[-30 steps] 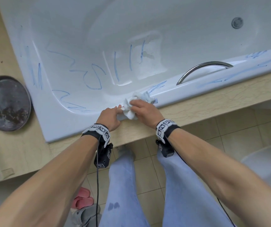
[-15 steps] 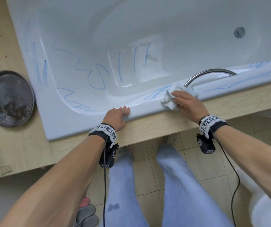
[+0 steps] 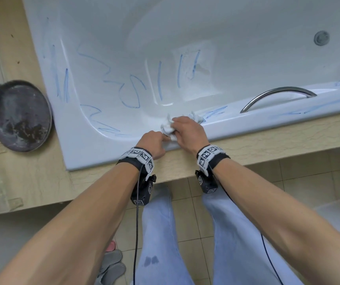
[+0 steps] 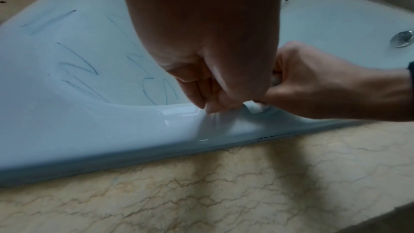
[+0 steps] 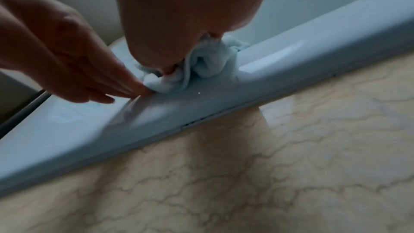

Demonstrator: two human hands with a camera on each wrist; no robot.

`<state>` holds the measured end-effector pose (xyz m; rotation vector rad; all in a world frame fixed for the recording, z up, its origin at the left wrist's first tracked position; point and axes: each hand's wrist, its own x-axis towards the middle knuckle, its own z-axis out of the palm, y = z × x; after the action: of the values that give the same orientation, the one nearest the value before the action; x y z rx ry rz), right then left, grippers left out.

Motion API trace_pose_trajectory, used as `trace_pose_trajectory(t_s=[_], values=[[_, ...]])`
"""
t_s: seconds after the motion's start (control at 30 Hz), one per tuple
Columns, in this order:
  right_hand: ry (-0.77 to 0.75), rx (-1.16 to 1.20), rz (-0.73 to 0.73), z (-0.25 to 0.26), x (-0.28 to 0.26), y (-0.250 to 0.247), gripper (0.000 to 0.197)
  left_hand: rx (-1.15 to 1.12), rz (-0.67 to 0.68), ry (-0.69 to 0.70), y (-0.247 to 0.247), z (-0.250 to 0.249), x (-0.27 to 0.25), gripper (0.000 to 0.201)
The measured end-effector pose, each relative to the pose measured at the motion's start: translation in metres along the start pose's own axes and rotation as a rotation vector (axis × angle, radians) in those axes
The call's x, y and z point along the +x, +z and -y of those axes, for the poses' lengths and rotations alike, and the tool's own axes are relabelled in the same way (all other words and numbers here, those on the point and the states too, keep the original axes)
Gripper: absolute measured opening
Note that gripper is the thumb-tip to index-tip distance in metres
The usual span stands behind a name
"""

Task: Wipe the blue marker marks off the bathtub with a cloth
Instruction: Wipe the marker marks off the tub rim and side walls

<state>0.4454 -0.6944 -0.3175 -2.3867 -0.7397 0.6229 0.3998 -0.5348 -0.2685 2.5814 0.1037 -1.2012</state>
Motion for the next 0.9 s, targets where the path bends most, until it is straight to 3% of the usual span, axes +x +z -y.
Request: trace_pose_trajectory(t_s=[0.1, 0.23, 0.33, 0.5, 0.57, 0.63, 0.7, 0.8, 0.9], values=[[0.109, -0.042, -0.005, -0.024, 0.004, -0.016, 0.017, 0.035, -0.002, -0.013, -0.013, -0.009, 0.007, 0.030], [0.319, -0.091, -0.061, -0.082, 0.002, -0.065, 0.039, 0.026, -0.031, -0.056, -0.025, -0.033, 0.024, 0.023], [0.418, -0.099, -0.058, -0.115, 0.001, -0.092, 0.024, -0.056, -0.039, -0.108, -0.020, -0.048, 0.033, 0.022], [0.405, 0.079, -0.333, -0.132, 0.036, -0.126, 0.025, -0.068, 0.002, -0.147, -0.021, -0.047, 0.037, 0.026], [0.521, 0.025, -0.253, -0.142, 0.055, -0.133, 0.023, -0.109, 0.009, -0.164, -0.022, -0.041, 0.044, 0.031], [0.634, -0.091, -0.038, -0.150, 0.064, -0.129, 0.024, -0.133, 0.020, -0.169, -0.022, -0.040, 0.047, 0.033], [0.653, -0.195, 0.126, -0.150, 0.063, -0.111, 0.028, -0.140, 0.021, -0.172, -0.023, -0.040, 0.048, 0.036], [0.605, -0.295, 0.113, -0.139, 0.057, -0.085, 0.034, -0.140, 0.022, -0.184, -0.024, -0.040, 0.049, 0.037], [0.575, -0.246, 0.033, -0.121, 0.046, -0.076, 0.026, -0.160, 0.025, -0.183, -0.026, -0.041, 0.052, 0.035]])
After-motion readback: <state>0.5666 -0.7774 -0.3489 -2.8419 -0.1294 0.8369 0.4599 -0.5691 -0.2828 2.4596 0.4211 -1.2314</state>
